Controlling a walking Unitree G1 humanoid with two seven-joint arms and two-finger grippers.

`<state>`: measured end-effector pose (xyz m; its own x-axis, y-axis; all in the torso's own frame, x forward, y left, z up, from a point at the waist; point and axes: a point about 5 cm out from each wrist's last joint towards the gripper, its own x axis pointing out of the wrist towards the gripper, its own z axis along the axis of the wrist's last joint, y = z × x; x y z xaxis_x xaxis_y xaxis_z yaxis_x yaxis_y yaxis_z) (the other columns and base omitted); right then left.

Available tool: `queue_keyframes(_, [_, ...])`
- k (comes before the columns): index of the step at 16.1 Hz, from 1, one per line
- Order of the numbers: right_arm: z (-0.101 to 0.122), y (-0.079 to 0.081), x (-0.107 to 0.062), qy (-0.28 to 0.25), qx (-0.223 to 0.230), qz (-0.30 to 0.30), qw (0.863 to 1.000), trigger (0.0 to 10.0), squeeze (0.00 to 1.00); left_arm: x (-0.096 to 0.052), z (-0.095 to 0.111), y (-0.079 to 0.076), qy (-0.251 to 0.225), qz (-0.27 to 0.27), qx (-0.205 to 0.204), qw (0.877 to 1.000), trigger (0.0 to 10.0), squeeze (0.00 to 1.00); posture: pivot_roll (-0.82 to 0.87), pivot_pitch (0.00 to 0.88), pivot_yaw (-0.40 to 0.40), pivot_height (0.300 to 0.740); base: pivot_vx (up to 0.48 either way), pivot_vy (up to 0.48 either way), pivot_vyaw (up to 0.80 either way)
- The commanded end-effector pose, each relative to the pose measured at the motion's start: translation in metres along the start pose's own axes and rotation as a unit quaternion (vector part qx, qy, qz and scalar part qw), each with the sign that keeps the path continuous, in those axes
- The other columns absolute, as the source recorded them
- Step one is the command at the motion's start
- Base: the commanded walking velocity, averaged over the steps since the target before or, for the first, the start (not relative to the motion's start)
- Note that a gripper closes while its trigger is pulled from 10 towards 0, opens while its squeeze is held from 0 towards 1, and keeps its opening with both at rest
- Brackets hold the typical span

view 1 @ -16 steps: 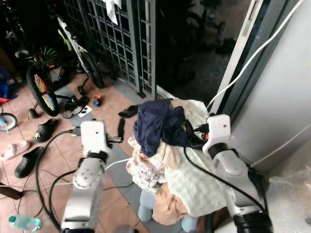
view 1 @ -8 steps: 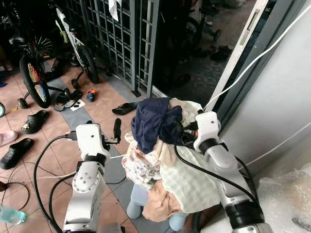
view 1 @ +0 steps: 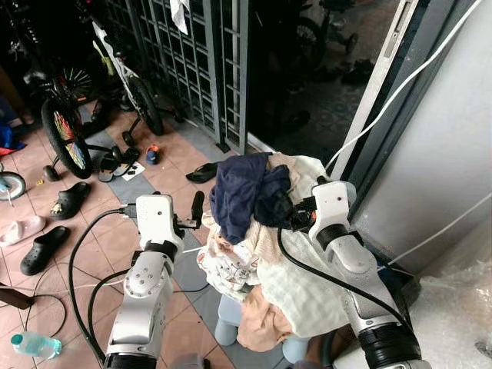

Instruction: Clothes washing

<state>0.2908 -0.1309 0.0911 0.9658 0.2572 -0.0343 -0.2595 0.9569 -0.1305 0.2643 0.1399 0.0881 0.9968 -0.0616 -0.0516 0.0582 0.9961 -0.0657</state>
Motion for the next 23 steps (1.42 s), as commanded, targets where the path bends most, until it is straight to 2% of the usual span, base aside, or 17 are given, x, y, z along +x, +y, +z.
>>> queue_keyframes(1, [0.005, 0.0, 0.001, -0.01, -0.003, 0.002, 1.0, 10.0, 0.0, 0.0, 0.003, 0.003, -0.001, -0.001, 0.001, 1.0, 10.0, 0.0, 0.01, 0.0, 0.028, 0.74, 0.0, 0.0, 0.8])
queue_keyframes(3, [0.003, -0.002, 0.003, 0.004, 0.002, -0.001, 1.0, 10.0, 0.0, -0.002, 0.005, 0.003, -0.002, -0.001, 0.004, 1.0, 10.0, 0.0, 0.02, 0.0, 0.024, 0.74, 0.0, 0.0, 0.8])
queue_keyframes(5, [-0.003, 0.003, 0.007, 0.035, 0.011, 0.008, 0.999, 10.0, 0.0, -0.006, 0.006, 0.007, 0.001, 0.01, 0.005, 1.0, 10.0, 0.0, 0.04, 0.0, 0.021, 0.74, 0.0, 0.0, 0.0])
queue_keyframes(6, [-0.011, 0.011, 0.016, 0.068, 0.009, 0.026, 0.997, 10.0, 0.0, -0.01, 0.006, 0.01, 0.007, 0.019, 0.01, 1.0, 10.0, 0.0, 0.05, 0.0, 0.022, 0.74, 0.0, 0.0, 0.0])
queue_keyframes(8, [-0.015, 0.015, 0.026, 0.094, -0.005, 0.024, 0.995, 10.0, 0.0, -0.014, 0.007, 0.012, 0.012, 0.022, 0.017, 1.0, 10.0, 0.0, 0.07, 0.0, 0.02, 0.74, 0.0, 0.0, 0.0])
queue_keyframes(9, [-0.015, 0.015, 0.034, 0.107, 0.013, 0.007, 0.994, 10.0, 0.0, -0.017, 0.008, 0.013, 0.012, 0.022, 0.018, 1.0, 10.0, 0.0, 0.09, 0.0, 0.018, 0.74, 0.0, 0.0, 0.0])
queue_keyframes(11, [-0.012, 0.026, 0.053, 0.125, 0.021, 0.009, 0.992, 10.0, 0.0, -0.031, 0.009, 0.017, 0.02, 0.035, 0.018, 0.999, 10.0, 0.0, 0.12, 0.015, 0.004, 0.74, 0.0, 0.0, 0.0])
queue_keyframes(14, [-0.01, 0.039, 0.066, 0.143, 0.033, 0.008, 0.989, 10.0, 0.0, -0.049, 0.01, 0.02, 0.032, 0.05, 0.019, 0.998, 10.0, 0.0, 0.17, 0.064, -0.018, 0.74, 0.0, 0.0, 0.0])
queue_keyframes(15, [-0.011, 0.042, 0.069, 0.157, 0.037, 0.004, 0.987, 8.7, 0.0, -0.056, 0.009, 0.02, 0.038, 0.054, 0.021, 0.998, 10.0, 0.0, 0.18, 0.077, -0.024, 0.74, 0.0, 0.0, 0.0])
queue_keyframes(16, [-0.015, 0.044, 0.069, 0.177, 0.035, -0.006, 0.984, 0.0, 0.0, -0.064, 0.01, 0.021, 0.045, 0.06, 0.02, 0.997, 10.0, 0.0, 0.19, 0.092, -0.029, 0.74, 0.0, 0.0, 0.0])
queue_keyframes(19, [-0.029, 0.045, 0.065, 0.216, 0.039, -0.023, 0.975, 0.0, 0.0, -0.077, 0.013, 0.018, 0.06, 0.066, 0.016, 0.996, 10.0, 0.0, 0.21, 0.131, -0.042, 0.74, 0.0, 0.0, 0.0])
queue_keyframes(22, [-0.034, 0.046, 0.063, 0.224, 0.039, -0.02, 0.974, 0.0, 0.0, -0.081, 0.014, 0.015, 0.067, 0.065, 0.014, 0.996, 10.0, 0.0, 0.21, 0.145, -0.048, 0.74, 0.0, 0.0, 0.0])
queue_keyframes(23, [-0.039, 0.051, 0.06, 0.233, 0.052, -0.017, 0.971, 0.0, 0.0, -0.082, 0.015, 0.014, 0.072, 0.067, 0.012, 0.995, 10.0, 0.0, 0.21, 0.154, -0.05, 0.74, 0.0, 0.0, 0.0])
